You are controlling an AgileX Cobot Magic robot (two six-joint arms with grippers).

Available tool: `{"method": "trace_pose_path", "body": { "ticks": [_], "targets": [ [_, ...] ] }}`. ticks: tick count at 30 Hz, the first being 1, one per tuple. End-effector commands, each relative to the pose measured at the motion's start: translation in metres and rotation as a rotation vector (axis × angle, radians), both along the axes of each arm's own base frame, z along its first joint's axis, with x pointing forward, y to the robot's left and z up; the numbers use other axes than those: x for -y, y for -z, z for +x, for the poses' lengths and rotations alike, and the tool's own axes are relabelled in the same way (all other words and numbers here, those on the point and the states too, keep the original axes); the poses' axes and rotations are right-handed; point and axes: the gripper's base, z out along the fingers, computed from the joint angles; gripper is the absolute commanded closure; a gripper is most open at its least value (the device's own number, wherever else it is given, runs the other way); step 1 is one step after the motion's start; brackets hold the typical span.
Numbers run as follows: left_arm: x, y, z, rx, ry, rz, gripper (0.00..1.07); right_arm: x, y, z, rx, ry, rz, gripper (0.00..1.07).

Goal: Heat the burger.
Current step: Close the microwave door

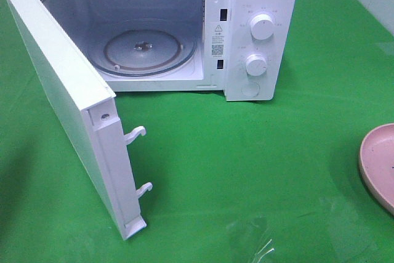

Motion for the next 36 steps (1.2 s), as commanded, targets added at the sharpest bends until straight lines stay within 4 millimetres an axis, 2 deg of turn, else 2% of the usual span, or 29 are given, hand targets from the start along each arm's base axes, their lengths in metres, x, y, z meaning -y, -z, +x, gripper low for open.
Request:
{"method": "trace_pose_path", "body": {
  "ticks": [1, 7, 10, 13, 15, 17, 28, 36],
  "targets": [
    [0.009, 0.01, 0.012, 0.058, 0.103, 0.018, 1.06, 0.0, 0.0, -0.003, 0.034, 0.004, -0.005, 0.31],
    [0.012, 0.032, 0.026, 0.001, 0.131, -0.041, 1.06, 0.0, 0.0, -0.003, 0.034, 0.004, -0.005, 0.31],
    [0.022, 0.036, 0.039, -0.017, 0.179, -0.039, 1.06, 0.0, 0.0, -0.003, 0.034, 0.004, -0.005, 0.31],
    [0.026, 0.038, 0.042, -0.022, 0.195, -0.039, 1.06, 0.0, 0.0, -0.003, 0.034, 0.004, -0.005, 0.31],
    [0.033, 0.04, 0.047, -0.031, 0.225, -0.036, 1.06, 0.0, 0.0, -0.003, 0.034, 0.004, -0.005, 0.31],
    [0.049, 0.044, 0.059, -0.04, 0.273, -0.042, 1.06, 0.0, 0.0, -0.003, 0.034, 0.004, -0.005, 0.31],
    [0.083, 0.051, 0.083, -0.06, 0.362, -0.046, 1.06, 0.0, 0.0, -0.003, 0.034, 0.004, -0.005, 0.31],
    [0.106, 0.054, 0.1, -0.054, 0.36, -0.089, 1.06, 0.0, 0.0, -0.003, 0.034, 0.004, -0.005, 0.31]
  ]
}}
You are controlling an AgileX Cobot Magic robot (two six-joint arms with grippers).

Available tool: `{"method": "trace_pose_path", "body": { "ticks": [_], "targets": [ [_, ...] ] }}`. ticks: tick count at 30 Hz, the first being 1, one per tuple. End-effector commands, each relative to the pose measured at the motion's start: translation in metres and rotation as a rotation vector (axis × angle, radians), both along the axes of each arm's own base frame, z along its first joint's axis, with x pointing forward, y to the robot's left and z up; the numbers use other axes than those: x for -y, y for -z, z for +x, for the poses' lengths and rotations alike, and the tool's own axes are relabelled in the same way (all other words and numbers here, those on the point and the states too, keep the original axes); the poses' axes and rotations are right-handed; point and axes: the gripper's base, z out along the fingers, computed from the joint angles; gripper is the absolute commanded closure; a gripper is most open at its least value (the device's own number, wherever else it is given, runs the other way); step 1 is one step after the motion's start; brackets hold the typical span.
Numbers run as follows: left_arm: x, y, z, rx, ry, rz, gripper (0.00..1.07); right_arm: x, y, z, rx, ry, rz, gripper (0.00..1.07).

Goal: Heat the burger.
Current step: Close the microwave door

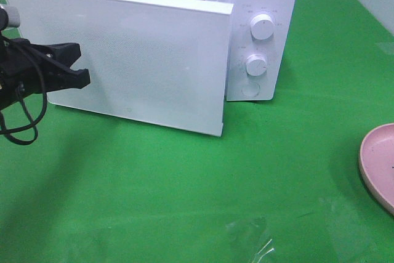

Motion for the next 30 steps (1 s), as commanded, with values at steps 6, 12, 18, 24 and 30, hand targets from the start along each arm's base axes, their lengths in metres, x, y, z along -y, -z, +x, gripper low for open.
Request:
{"method": "trace_pose_path", "body": {
  "ticks": [6, 12, 18, 24, 30],
  "targets": [
    [0.023, 0.0, 0.017, -0.01, -0.028, -0.05, 1.06, 0.0, 0.0, -0.003, 0.034, 0.004, -0.005, 0.31],
    [0.05, 0.005, 0.031, -0.019, 0.001, -0.069, 1.06, 0.0, 0.0, -0.003, 0.034, 0.004, -0.005, 0.31],
    [0.069, 0.007, 0.041, -0.023, 0.029, -0.071, 1.06, 0.0, 0.0, -0.003, 0.034, 0.004, -0.005, 0.31],
    [0.088, 0.004, 0.051, -0.011, 0.056, -0.083, 1.06, 0.0, 0.0, -0.003, 0.034, 0.004, -0.005, 0.31],
    [0.111, 0.001, 0.068, -0.005, 0.073, -0.099, 1.06, 0.0, 0.0, -0.003, 0.034, 0.004, -0.005, 0.31]
  ]
}}
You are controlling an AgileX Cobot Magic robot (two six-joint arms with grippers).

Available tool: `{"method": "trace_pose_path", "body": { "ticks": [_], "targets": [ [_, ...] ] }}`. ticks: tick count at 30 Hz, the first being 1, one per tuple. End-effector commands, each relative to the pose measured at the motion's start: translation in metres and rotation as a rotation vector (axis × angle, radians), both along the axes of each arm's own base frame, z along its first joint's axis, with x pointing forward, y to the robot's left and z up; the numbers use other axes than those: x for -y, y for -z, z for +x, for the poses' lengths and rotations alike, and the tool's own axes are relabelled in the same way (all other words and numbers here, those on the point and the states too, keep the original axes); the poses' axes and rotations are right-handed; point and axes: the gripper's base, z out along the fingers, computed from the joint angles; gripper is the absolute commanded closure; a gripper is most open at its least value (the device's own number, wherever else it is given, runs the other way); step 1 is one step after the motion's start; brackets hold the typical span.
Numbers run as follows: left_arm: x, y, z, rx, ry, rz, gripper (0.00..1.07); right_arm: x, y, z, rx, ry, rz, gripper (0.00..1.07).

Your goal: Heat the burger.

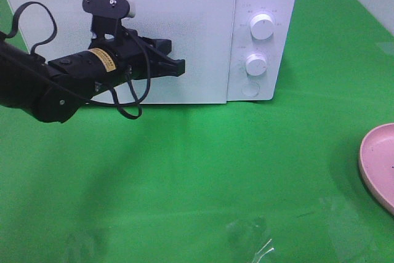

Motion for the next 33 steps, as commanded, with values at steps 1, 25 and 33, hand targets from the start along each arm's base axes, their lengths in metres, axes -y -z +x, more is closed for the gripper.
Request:
{"method": "trace_pose_path", "body": {
  "ticks": [1, 25, 33],
  "targets": [
    [-0.003, -0.014, 0.016, 0.042, -0.083, -0.087, 1.06, 0.0, 0.0, -0.003, 0.034, 0.004, -0.005, 0.31],
    [-0.019, -0.022, -0.043, -0.423, -0.057, 0.2, 0.65, 0.0, 0.0, -0.003, 0.034, 0.004, -0.005, 0.31],
    [-0.043, -0.033, -0.082, -0.765, -0.048, 0.45, 0.03, 0.0, 0.0, -0.003, 0.034, 0.004, -0.005, 0.31]
  ]
}}
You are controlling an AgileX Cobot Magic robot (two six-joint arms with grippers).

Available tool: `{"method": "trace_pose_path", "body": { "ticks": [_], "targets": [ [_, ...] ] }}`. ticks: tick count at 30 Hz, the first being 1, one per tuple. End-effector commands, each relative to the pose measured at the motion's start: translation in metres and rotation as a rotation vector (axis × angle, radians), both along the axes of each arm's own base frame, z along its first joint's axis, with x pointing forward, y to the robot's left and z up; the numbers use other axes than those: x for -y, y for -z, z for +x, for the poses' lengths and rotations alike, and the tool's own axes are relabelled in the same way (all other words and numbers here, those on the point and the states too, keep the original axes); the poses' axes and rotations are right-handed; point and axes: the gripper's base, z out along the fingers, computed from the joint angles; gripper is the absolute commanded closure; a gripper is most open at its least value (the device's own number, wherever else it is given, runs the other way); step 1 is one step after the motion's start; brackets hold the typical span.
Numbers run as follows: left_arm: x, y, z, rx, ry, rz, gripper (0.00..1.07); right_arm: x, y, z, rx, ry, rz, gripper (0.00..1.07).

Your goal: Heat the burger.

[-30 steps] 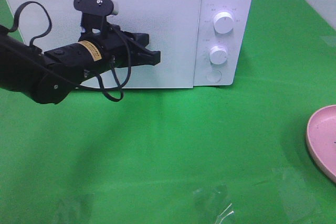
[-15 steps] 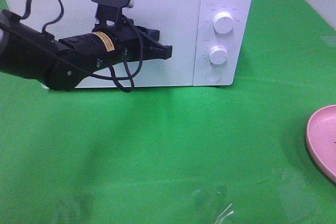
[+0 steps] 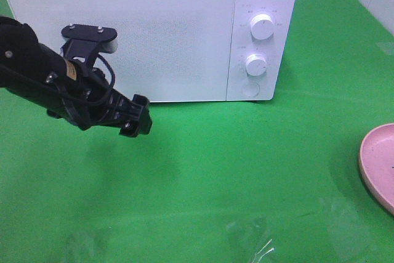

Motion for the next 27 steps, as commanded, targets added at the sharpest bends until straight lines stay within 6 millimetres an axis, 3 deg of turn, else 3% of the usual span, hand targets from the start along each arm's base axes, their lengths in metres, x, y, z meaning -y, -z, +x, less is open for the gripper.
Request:
{"method": "trace_pose_path", "body": {
  "ticks": [1, 5, 6, 12, 13, 14, 15, 16, 17, 18, 20, 21, 22, 25, 27],
  "targets": [
    [-0.009, -0.008, -0.012, -0.085, 0.001, 0.058, 0.03, 0.0, 0.0, -0.003, 0.033, 0.004, -0.005, 0.31],
    [-0.019, -0.017, -0.027, -0.183, 0.015, 0.14, 0.03, 0.0, 0.0, -0.003, 0.033, 0.004, -0.005, 0.31],
    [-0.031, -0.028, -0.041, -0.258, 0.018, 0.217, 0.03, 0.0, 0.0, -0.003, 0.033, 0.004, -0.005, 0.31],
    [-0.045, -0.046, -0.049, -0.28, -0.022, 0.212, 0.03, 0.0, 0.0, -0.003, 0.033, 0.004, -0.005, 0.31],
    [-0.058, -0.053, -0.047, -0.286, -0.07, 0.194, 0.03, 0.0, 0.0, -0.003, 0.033, 0.004, -0.005, 0.31],
    [-0.058, -0.053, -0.047, -0.286, -0.07, 0.194, 0.03, 0.0, 0.0, -0.003, 0.033, 0.004, -0.005, 0.31],
    [-0.076, -0.059, -0.043, -0.289, -0.134, 0.178, 0.03, 0.0, 0.0, -0.003, 0.033, 0.004, -0.005, 0.31],
    [-0.076, -0.059, -0.043, -0.289, -0.134, 0.178, 0.03, 0.0, 0.0, -0.003, 0.033, 0.004, -0.005, 0.31],
    [-0.096, -0.065, -0.04, -0.293, -0.182, 0.18, 0.03, 0.0, 0.0, -0.003, 0.033, 0.004, -0.005, 0.31],
    [-0.096, -0.065, -0.04, -0.293, -0.182, 0.18, 0.03, 0.0, 0.0, -0.003, 0.033, 0.004, -0.005, 0.31],
    [-0.125, -0.071, -0.041, -0.334, -0.254, 0.162, 0.03, 0.0, 0.0, -0.003, 0.033, 0.004, -0.005, 0.31],
    [-0.125, -0.071, -0.041, -0.334, -0.254, 0.162, 0.03, 0.0, 0.0, -0.003, 0.033, 0.004, -0.005, 0.31],
    [-0.138, -0.076, -0.045, -0.36, -0.311, 0.121, 0.03, 0.0, 0.0, -0.003, 0.033, 0.004, -0.005, 0.31],
    [-0.15, -0.081, -0.049, -0.362, -0.375, 0.074, 0.03, 0.0, 0.0, -0.003, 0.033, 0.004, -0.005, 0.31],
    [-0.165, -0.084, -0.072, -0.35, -0.439, 0.052, 0.03, 0.0, 0.0, -0.003, 0.033, 0.004, -0.005, 0.31]
  ]
}}
